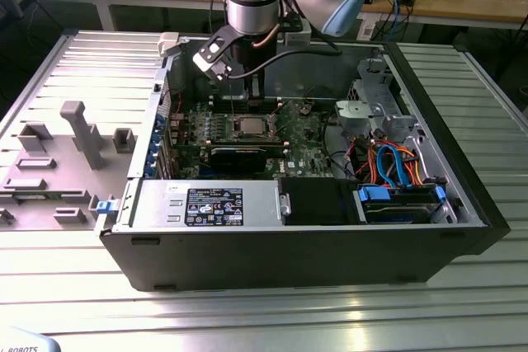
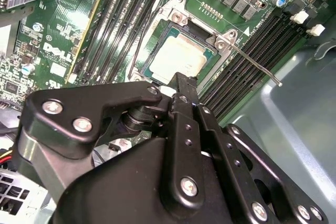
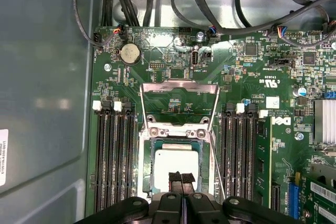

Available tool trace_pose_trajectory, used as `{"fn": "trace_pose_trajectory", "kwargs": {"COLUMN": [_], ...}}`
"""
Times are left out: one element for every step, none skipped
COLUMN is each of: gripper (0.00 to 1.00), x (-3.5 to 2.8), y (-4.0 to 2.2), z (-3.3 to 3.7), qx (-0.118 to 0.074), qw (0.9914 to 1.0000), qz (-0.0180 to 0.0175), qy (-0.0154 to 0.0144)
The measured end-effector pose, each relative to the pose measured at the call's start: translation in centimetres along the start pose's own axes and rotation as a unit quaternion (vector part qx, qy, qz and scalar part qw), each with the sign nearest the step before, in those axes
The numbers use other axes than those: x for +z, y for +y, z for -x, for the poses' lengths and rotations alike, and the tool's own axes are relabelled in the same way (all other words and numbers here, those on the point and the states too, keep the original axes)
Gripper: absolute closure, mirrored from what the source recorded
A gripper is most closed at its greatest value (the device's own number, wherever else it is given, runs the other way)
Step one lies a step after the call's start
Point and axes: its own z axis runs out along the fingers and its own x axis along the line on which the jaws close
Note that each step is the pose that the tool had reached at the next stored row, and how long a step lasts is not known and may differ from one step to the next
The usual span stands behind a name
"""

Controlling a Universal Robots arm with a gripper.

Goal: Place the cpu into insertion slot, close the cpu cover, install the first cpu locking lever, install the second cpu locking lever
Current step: 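Close the cpu cover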

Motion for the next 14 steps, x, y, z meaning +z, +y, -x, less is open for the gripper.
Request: {"fn": "trace_pose_trajectory", "kwargs": {"gripper": [0.89,0.89,0.89,0.89,0.89,0.89,0.89,0.89,0.89,0.89,0.89,0.89,0.89,0.89], "x": [-0.06,-0.16,-0.22,-0.28,-0.37,-0.41,-0.42,-0.42,-0.43,-0.44,-0.45,-0.45,-0.45,-0.45], "y": [0.00,0.01,0.01,0.02,0.02,0.02,0.03,0.03,0.03,0.03,0.03,0.03,0.05,0.08], "z": [0.00,0.00,-0.01,-0.01,-0.01,-0.01,-0.01,-0.01,-0.01,-0.01,-0.01,-0.01,-0.01,-0.01], "qx": [0.000,0.000,0.000,0.000,0.000,0.000,0.000,0.000,0.000,0.000,0.000,0.000,0.000,0.000], "qw": [1.00000,1.00000,1.00000,1.00000,1.00000,1.00000,1.00000,1.00000,1.00000,1.00000,1.00000,1.00000,1.00000,1.00000], "qz": [0.0000,0.0000,0.0000,0.0000,0.0000,0.0000,0.0001,0.0001,0.0000,0.0000,0.0000,0.0000,-0.0001,-0.0001], "qy": [0.0000,0.0000,0.0000,0.0000,0.0000,0.0000,0.0001,0.0001,0.0001,0.0000,0.0001,0.0000,0.0000,-0.0001]}}
